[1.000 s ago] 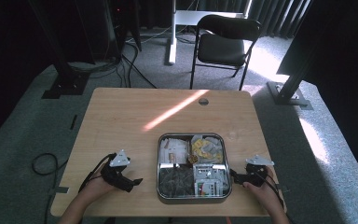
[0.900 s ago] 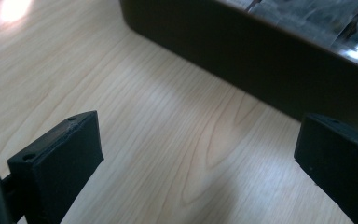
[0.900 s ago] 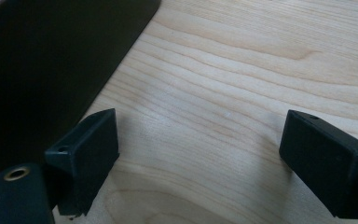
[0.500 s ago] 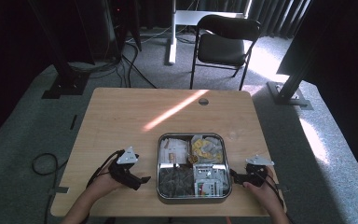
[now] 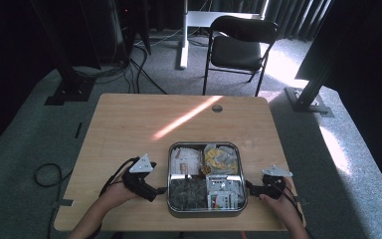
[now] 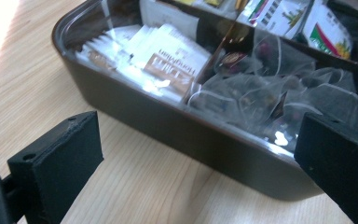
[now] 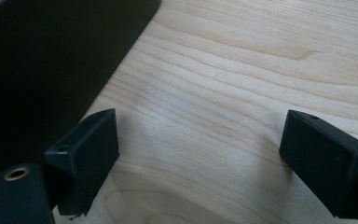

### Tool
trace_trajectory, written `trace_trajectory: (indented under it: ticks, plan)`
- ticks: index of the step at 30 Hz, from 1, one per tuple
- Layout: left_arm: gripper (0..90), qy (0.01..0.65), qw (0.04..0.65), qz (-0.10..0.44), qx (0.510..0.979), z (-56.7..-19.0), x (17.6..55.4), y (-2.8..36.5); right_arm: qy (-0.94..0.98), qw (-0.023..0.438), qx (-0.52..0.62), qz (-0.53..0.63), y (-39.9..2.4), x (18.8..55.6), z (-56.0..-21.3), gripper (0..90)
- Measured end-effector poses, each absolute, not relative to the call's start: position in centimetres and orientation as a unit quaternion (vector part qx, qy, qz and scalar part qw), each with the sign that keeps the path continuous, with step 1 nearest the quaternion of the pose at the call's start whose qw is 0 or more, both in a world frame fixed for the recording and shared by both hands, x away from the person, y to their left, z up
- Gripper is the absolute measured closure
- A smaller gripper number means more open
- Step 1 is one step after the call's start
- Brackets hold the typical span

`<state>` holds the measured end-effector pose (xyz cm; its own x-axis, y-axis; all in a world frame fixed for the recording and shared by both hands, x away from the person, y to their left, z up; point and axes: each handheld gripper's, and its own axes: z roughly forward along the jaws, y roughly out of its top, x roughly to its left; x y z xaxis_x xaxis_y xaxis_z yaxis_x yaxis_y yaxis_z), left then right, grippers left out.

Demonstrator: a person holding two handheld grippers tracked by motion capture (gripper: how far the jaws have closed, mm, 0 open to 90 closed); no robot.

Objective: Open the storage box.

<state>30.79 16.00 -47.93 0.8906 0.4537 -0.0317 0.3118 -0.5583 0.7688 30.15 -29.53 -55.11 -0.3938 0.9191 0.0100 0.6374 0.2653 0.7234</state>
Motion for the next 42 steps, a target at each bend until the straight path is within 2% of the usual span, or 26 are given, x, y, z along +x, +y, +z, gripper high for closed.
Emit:
trace_trajectory:
  ticks: [42]
  plan:
    - [1.5,0.165,0.437,0.055,0.882,-46.8,32.3,8.7,0.766,0.213,0.508,0.331,-29.5,30.1,-55.1,11.1]
